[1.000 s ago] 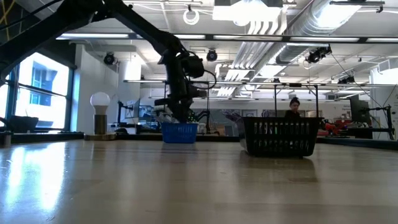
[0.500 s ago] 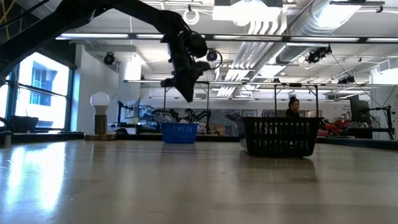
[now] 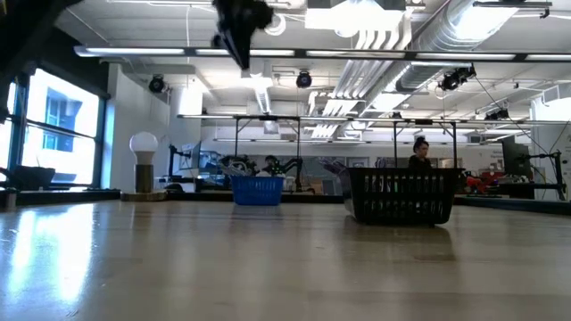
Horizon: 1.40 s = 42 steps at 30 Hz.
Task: Pick & Place USB Port
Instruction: Return to Home Position
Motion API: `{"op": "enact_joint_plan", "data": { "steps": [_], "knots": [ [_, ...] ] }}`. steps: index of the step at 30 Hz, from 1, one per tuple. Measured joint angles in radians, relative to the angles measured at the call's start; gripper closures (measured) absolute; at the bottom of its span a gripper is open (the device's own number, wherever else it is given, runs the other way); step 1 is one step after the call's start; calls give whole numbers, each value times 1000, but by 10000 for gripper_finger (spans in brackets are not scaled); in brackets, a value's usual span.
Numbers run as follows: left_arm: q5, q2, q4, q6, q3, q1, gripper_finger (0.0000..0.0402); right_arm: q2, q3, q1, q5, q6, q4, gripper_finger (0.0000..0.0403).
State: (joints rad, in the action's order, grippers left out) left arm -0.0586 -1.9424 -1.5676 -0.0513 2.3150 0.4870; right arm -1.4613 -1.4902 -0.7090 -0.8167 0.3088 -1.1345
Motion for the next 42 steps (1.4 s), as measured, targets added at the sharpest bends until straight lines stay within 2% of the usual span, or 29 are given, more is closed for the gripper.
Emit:
{"op": "enact_joint_plan", "data": {
  "steps": [3, 8, 14, 18, 23, 26, 28, 31, 35, 42],
  "knots": [
    [-38, 132, -6, -2, 0, -53, 384, 42, 0, 48, -4, -5, -19, 402],
    [-46, 357, -5, -5, 0, -187, 400, 185, 1, 101, 0, -137, -11, 402],
    [-225, 577, -2, -83, -10, -410, 401, 439, 1, 111, -4, -156, 8, 402],
    [-318, 705, -3, -149, -114, -558, 401, 594, 39, 91, -9, -166, 21, 402],
    [-475, 895, 11, -263, -385, -674, 401, 800, 202, 87, -31, -233, 126, 402],
    [-498, 1024, 81, -295, -600, -715, 401, 914, 323, 87, -11, -276, 230, 402],
    [-483, 1117, 170, -288, -754, -735, 401, 979, 400, 87, 8, -297, 281, 402],
    [-408, 1260, 329, -227, -991, -760, 401, 1064, 498, 87, 7, -310, 350, 402],
    [-359, 1442, 524, -184, -1269, -771, 401, 1134, 613, 87, 15, -320, 466, 402],
    [-261, 1693, 885, -136, -1639, -770, 401, 1188, 790, 87, 57, -369, 584, 403]
  ]
}}
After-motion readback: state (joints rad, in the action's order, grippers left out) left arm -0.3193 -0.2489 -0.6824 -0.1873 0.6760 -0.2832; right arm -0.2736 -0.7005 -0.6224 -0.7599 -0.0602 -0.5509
